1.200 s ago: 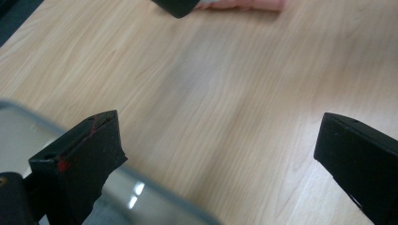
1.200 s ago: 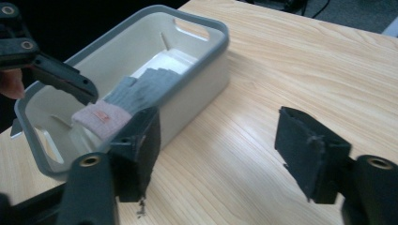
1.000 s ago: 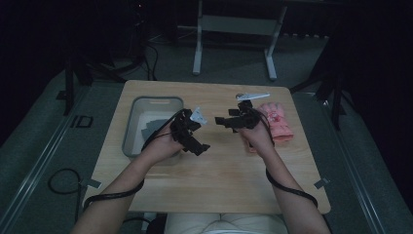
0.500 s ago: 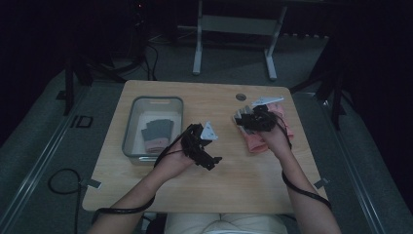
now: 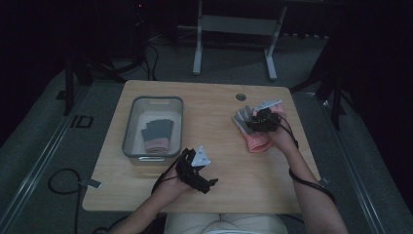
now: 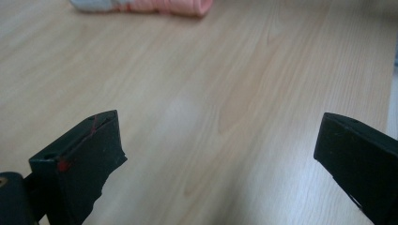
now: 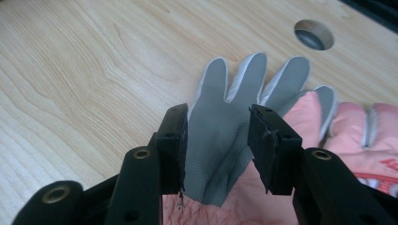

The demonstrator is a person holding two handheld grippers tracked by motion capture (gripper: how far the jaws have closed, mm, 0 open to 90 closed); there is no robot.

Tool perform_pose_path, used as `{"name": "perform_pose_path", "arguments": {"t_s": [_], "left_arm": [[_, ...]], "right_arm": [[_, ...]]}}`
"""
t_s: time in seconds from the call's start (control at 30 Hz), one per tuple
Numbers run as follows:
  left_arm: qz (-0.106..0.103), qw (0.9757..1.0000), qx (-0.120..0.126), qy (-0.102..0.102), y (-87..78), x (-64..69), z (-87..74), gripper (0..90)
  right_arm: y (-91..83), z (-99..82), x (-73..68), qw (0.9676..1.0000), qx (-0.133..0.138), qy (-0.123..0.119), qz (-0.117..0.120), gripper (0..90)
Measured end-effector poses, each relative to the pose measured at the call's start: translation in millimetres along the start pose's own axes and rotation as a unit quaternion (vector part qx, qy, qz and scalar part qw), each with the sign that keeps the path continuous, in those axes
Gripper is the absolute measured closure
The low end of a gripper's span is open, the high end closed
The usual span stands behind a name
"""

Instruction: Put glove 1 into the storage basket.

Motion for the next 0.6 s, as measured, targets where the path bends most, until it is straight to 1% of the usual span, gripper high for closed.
{"name": "perform_pose_path", "arguments": {"t_s": [0.07, 0.1, 0.17, 0.23, 0.27, 0.33, 0.37, 0.4, 0.47, 0.5, 0.53, 0.57, 0.6], "left_arm": [[-0.002, 1.0000, 0.001, -0.001, 3.4, 3.9, -6.9, 1.1], [-0.007, 1.0000, 0.001, -0.002, 5.1, 6.1, -9.8, 1.1], [-0.021, 0.9998, 0.002, 0.005, 7.8, 12.0, -15.5, 1.1], [-0.023, 0.9997, 0.000, 0.010, 9.5, 16.4, -20.2, 1.1], [-0.021, 0.9997, 0.004, 0.009, 10.2, 17.6, -22.1, 1.1], [-0.020, 0.9997, 0.010, 0.000, 10.8, 18.6, -24.8, 1.1], [-0.018, 0.9998, 0.012, -0.003, 11.3, 19.1, -26.5, 1.1], [-0.017, 0.9997, 0.015, -0.006, 11.4, 20.1, -27.9, 1.1], [-0.018, 0.9998, 0.013, 0.000, 11.3, 23.4, -30.9, 1.1], [-0.016, 0.9998, 0.012, 0.001, 10.7, 24.0, -31.8, 1.1], [-0.015, 0.9998, 0.016, 0.000, 10.1, 24.3, -32.3, 1.1], [-0.014, 0.9997, 0.020, -0.001, 9.3, 24.5, -32.5, 1.1], [-0.010, 0.9997, 0.021, -0.003, 9.1, 24.4, -32.9, 1.1]], "right_arm": [[5.9, -2.8, 0.4, 0.9999, -0.009, 0.004, 0.002, 57.9], [8.8, -4.0, 0.6, 0.9999, -0.012, 0.004, 0.005, 58.2], [13.9, -6.9, 1.7, 0.9998, -0.020, 0.004, 0.002, 58.6], [18.6, -10.4, 3.3, 0.9995, -0.032, 0.005, 0.000, 58.6], [20.2, -12.3, 4.8, 0.9993, -0.038, 0.002, -0.006, 58.9], [23.4, -14.2, 5.8, 0.9991, -0.041, 0.008, -0.003, 59.0], [25.2, -15.7, 5.6, 0.9989, -0.047, 0.009, -0.003, 58.8], [27.5, -17.0, 5.1, 0.9985, -0.053, 0.012, 0.001, 58.8], [32.4, -19.3, 3.5, 0.9977, -0.062, 0.023, 0.014, 60.2], [34.2, -20.0, 3.5, 0.9976, -0.064, 0.020, 0.016, 62.4], [35.0, -20.3, 3.3, 0.9973, -0.066, 0.023, 0.021, 64.7], [35.6, -20.4, 3.2, 0.9969, -0.070, 0.028, 0.022, 67.8], [36.2, -20.6, 3.0, 0.9968, -0.072, 0.026, 0.020, 71.3]]}}
Point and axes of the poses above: each handheld gripper's, and its own axes: y roughly forward along the jaws, z roughly out of its top, x roughly to its right, the point moved 7 cm from there along y, roughly forward along the jaws, and after that the axes turned 4 degrees about -x, right-handed, at the moved point
